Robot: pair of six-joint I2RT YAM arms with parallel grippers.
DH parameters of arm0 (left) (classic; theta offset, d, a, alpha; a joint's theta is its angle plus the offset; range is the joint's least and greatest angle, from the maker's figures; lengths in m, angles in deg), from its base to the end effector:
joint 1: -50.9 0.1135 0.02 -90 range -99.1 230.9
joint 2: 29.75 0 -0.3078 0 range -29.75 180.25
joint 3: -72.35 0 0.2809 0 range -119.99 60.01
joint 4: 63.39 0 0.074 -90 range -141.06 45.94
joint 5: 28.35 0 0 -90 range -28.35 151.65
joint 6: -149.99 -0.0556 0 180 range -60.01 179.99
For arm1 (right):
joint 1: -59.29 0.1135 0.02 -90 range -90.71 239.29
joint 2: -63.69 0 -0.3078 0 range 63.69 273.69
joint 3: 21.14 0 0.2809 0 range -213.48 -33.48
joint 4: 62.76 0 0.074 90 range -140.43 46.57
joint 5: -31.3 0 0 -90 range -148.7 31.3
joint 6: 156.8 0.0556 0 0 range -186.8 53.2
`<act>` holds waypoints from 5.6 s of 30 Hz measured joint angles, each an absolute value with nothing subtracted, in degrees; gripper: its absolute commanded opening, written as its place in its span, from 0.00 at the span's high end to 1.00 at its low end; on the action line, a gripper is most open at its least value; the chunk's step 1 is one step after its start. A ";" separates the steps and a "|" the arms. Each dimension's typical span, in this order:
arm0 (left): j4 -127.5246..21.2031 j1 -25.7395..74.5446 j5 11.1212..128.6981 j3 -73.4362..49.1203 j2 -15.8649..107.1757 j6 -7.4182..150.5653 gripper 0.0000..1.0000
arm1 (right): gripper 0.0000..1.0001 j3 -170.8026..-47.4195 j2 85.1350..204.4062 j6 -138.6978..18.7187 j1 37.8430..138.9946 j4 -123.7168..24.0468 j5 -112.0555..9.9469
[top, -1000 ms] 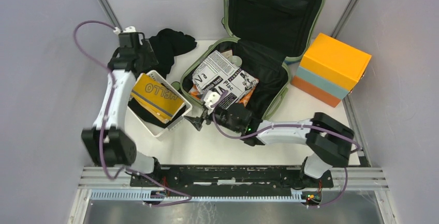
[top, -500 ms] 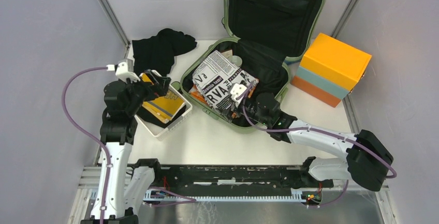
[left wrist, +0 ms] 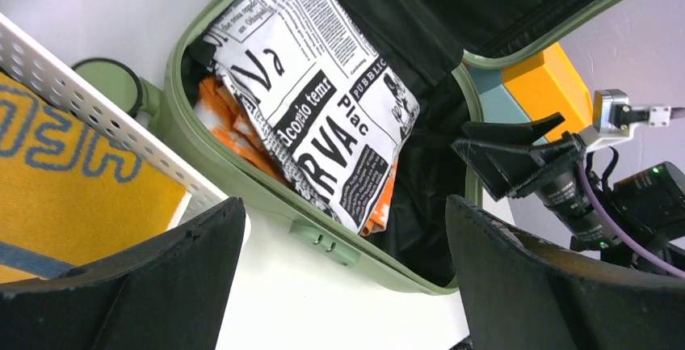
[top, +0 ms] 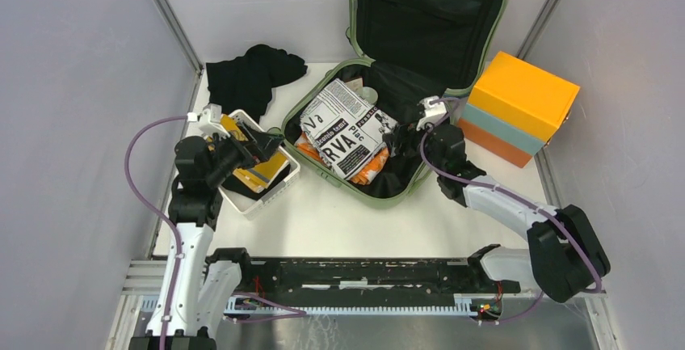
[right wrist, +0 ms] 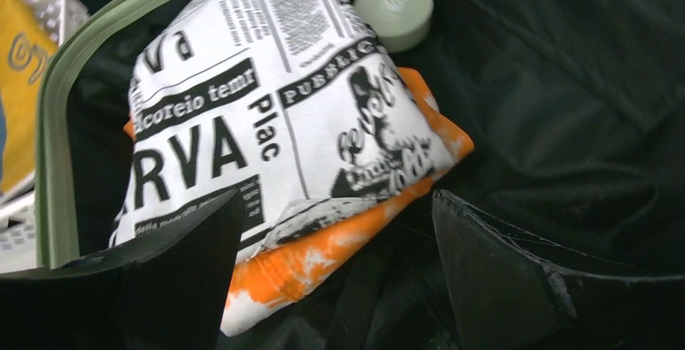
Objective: Open, take out, and arrange the luggage
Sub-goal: Adjust the clothes in the luggage, then pick up the clothes from the luggage.
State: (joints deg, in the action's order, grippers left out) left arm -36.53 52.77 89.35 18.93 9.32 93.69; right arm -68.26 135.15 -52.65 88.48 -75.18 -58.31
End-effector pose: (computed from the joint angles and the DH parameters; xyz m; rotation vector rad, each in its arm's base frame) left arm 0.1742 -0.0202 0.3504 -0.2113 1.8282 -0.8253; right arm 0.2660 0.1490 0.2628 -0.2421 1.7960 0.5484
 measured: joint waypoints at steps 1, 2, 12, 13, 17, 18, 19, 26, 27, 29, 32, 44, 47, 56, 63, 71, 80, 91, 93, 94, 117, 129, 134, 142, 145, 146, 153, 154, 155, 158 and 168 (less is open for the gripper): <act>-37.01 52.79 89.77 19.54 9.76 94.15 0.02 | 0.12 -68.26 135.76 -50.95 87.69 -75.18 -58.33; -37.54 52.79 90.10 19.98 10.21 94.52 0.02 | 0.14 -68.26 136.79 -48.19 86.49 -75.18 -58.44; -41.98 52.75 90.77 20.31 16.18 94.87 0.04 | 0.21 -74.78 147.00 -31.34 83.24 -71.84 -60.96; -42.22 52.73 90.77 20.22 17.03 94.87 0.04 | 0.20 -75.58 147.78 -30.40 83.24 -71.51 -61.18; -42.70 52.64 90.77 20.05 19.31 94.87 0.04 | 0.20 -78.91 150.82 -27.21 83.15 -69.46 -61.79; -42.67 52.64 90.79 20.00 19.44 94.84 0.04 | 0.20 -79.45 151.37 -26.80 83.15 -68.98 -61.79; -42.72 52.64 90.79 20.00 19.53 94.87 0.04 | 0.19 -79.96 152.00 -26.27 83.13 -68.60 -61.81; -43.13 52.64 90.77 20.00 19.24 94.87 0.04 | 0.18 -80.31 154.10 -24.11 83.13 -66.79 -62.01; -43.16 52.64 90.77 20.00 19.04 94.87 0.04 | 0.18 -80.33 154.36 -23.91 83.13 -66.68 -61.98; -43.18 52.64 90.77 20.00 18.50 94.89 0.04 | 0.18 -80.50 155.33 -23.47 83.06 -66.53 -61.74; -43.48 52.64 90.75 20.00 17.49 94.91 0.04 | 0.30 -80.59 156.79 -22.99 82.78 -66.77 -60.80; -43.48 52.64 90.73 20.00 15.83 94.93 0.04 | 0.39 -79.30 157.38 -23.10 82.47 -72.32 -57.90; -43.51 52.64 90.75 20.00 15.90 94.95 0.04 | 0.37 -78.56 157.38 -22.62 82.25 -74.29 -56.72; -45.28 52.25 92.06 20.42 16.75 96.62 0.04 | 0.79 -77.31 158.65 -18.45 81.14 -80.54 -52.74; -50.26 48.42 93.35 21.99 19.07 100.29 0.05 | 0.95 -75.26 157.58 -17.24 79.67 -83.82 -51.19; -52.34 42.54 91.91 21.99 21.41 100.92 0.05 | 0.97 -77.22 156.00 -17.70 76.15 -82.16 -49.79; -52.93 40.36 90.49 21.99 23.59 100.92 0.08 | 0.95 -89.03 159.37 -23.28 72.68 -75.16 -51.45; -52.99 35.77 87.23 21.27 28.01 100.92 0.09 | 0.32 -97.90 166.38 -33.68 70.49 -67.23 -53.72; -52.95 35.39 86.97 21.27 28.03 100.92 0.09 | 0.25 -97.92 165.64 -36.28 70.19 -67.05 -54.86; -52.95 35.31 86.66 21.20 27.98 100.92 0.09 | 0.24 -97.66 164.90 -37.83 70.08 -67.05 -55.36; -33.21 35.04 69.22 15.57 11.96 92.33 0.09 | 0.02 -105.79 166.58 -94.92 97.62 -56.08 -42.27; -28.49 35.04 65.55 15.59 8.51 91.44 0.08 | 0.02 -112.33 175.83 -101.48 99.56 -50.40 -57.31; -28.34 35.04 65.13 15.61 8.51 91.41 0.08 | 0.02 -112.33 175.98 -101.48 99.80 -50.31 -57.44; -28.38 35.04 65.13 15.85 8.62 91.44 0.08 | 0.04 -112.33 176.81 -101.37 100.15 -50.55 -57.55; -28.40 35.04 65.16 15.94 8.73 91.44 0.08 | 0.12 -112.33 178.19 -101.06 100.18 -50.94 -57.92; -28.38 35.04 65.16 15.98 8.73 91.44 0.08 | 0.15 -112.33 178.54 -100.87 100.18 -51.27 -58.14; -28.42 35.04 65.20 16.70 8.71 91.44 0.08 | 0.51 -111.63 178.78 -100.04 100.50 -54.09 -62.51; -28.45 35.04 65.20 16.81 8.71 91.44 0.08 | 0.57 -111.41 178.78 -100.04 100.48 -54.57 -62.97; -28.42 35.04 65.22 16.96 8.71 91.44 0.08 | 0.62 -111.19 178.78 -99.88 100.44 -54.92 -63.36; -28.47 35.04 65.29 17.23 8.73 91.46 0.08 | 0.67 -110.82 178.78 -99.45 100.57 -55.71 -63.93; -28.93 35.04 66.56 17.34 8.73 91.48 0.08 | 0.37 -110.71 178.91 -98.60 100.48 -55.99 -64.37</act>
State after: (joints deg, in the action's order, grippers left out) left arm -28.93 35.04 66.56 17.34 8.73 91.48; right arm -110.71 178.91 -98.60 100.48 -55.99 -64.37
